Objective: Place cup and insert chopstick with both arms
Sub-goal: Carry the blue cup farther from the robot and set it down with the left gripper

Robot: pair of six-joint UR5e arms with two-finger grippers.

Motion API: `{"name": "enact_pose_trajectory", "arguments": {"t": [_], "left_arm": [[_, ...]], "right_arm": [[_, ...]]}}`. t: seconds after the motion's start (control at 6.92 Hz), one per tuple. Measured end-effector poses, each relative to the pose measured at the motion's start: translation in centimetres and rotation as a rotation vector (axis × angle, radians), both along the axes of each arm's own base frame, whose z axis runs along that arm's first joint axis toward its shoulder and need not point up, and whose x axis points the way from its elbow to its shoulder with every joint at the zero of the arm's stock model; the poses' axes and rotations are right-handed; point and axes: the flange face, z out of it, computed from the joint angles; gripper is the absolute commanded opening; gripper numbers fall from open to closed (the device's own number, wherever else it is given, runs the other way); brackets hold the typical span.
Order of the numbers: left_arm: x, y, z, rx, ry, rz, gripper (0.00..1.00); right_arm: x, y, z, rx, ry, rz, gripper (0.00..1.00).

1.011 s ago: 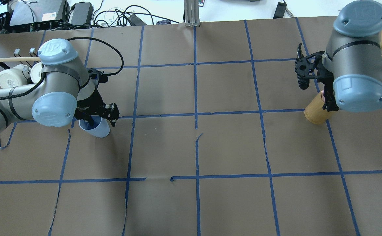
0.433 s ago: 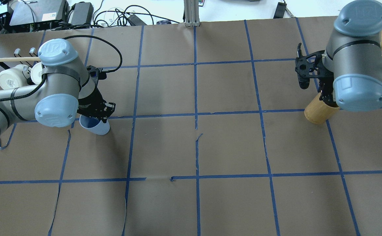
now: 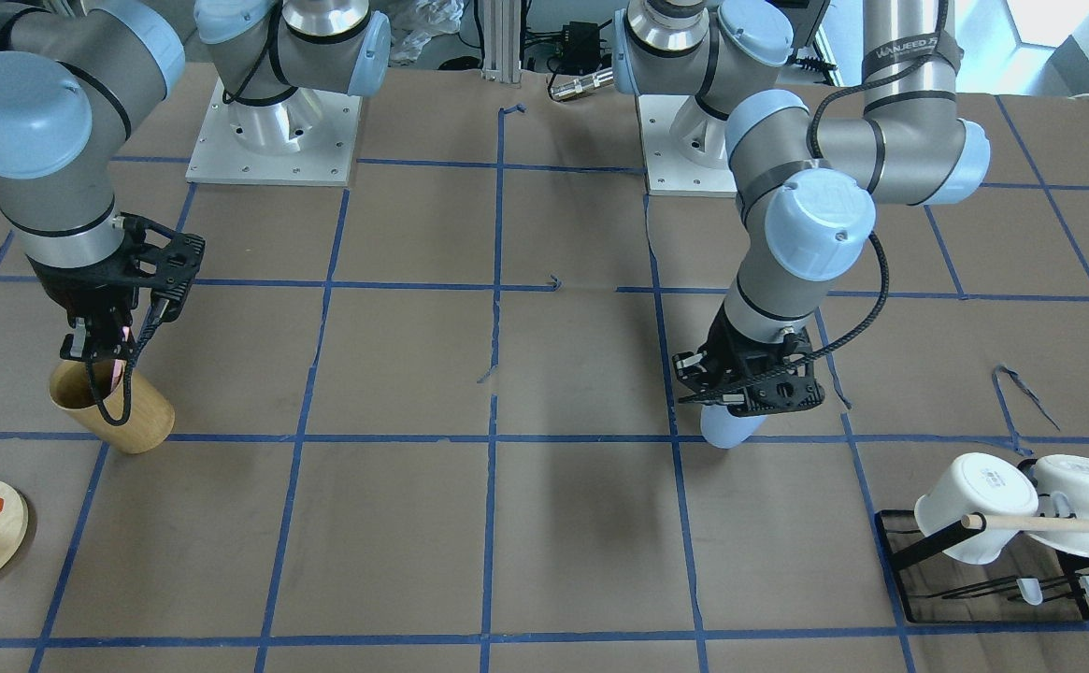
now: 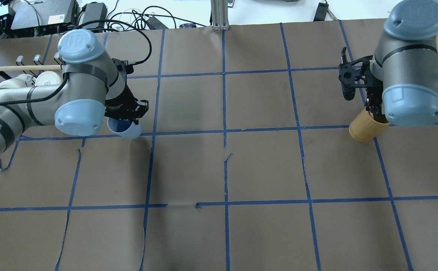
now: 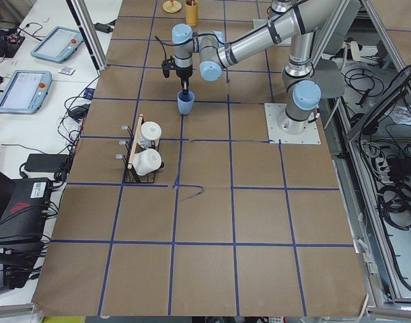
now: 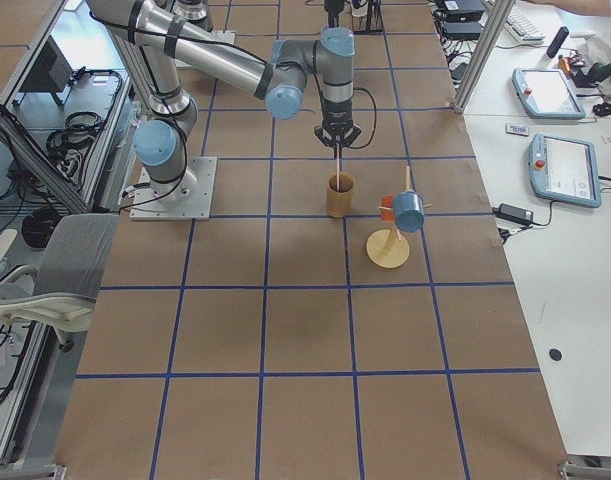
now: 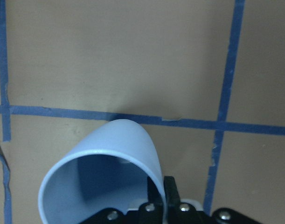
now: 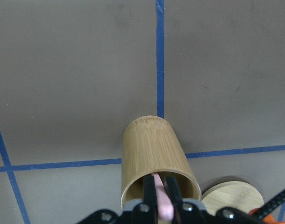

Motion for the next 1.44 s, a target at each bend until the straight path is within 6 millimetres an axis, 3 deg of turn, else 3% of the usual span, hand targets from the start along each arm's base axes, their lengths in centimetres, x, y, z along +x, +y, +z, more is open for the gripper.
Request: {"name": "enact_pose_trajectory", "arguments": {"t": [0.29,0.43,0.72,0.87,1.01,1.16,1.3,1.44], "left_arm": [[-8.4,-2.4,1.6,-0.028,0.062,-0.018,0.0],[-12.4,-3.3,1.5,-0.034,0.082,-0.046,0.0],[-19.5,-4.9,0.4,-0.045,0.101,-0.129,0.0],[-21.4,-5.5,-0.8,-0.039,0.102,-0.152,0.0],[-22.2,-5.9,-2.0,-0.029,0.101,-0.158,0.71],[-22.6,-6.1,-2.7,-0.02,0.101,-0.154,1.0],[-22.7,-6.2,-2.9,-0.018,0.104,-0.146,1.0],[-22.8,-6.4,-1.9,-0.03,0.113,-0.137,1.0]], "right_arm": [[-0.1,-1.0,2.8,-0.03,-0.002,-0.006,0.0],[-0.1,-1.8,5.6,-0.044,-0.026,-0.015,0.0],[0.6,-3.0,14.4,-0.09,-0.123,-0.109,0.0],[0.8,-3.3,17.6,-0.112,-0.163,-0.183,0.0],[0.9,-3.4,19.2,-0.135,-0.204,-0.275,0.0],[1.2,-3.5,19.8,-0.153,-0.259,-0.376,0.0],[1.6,-3.5,19.8,-0.161,-0.305,-0.473,0.0],[1.9,-3.6,19.7,-0.162,-0.344,-0.569,0.0]]}}
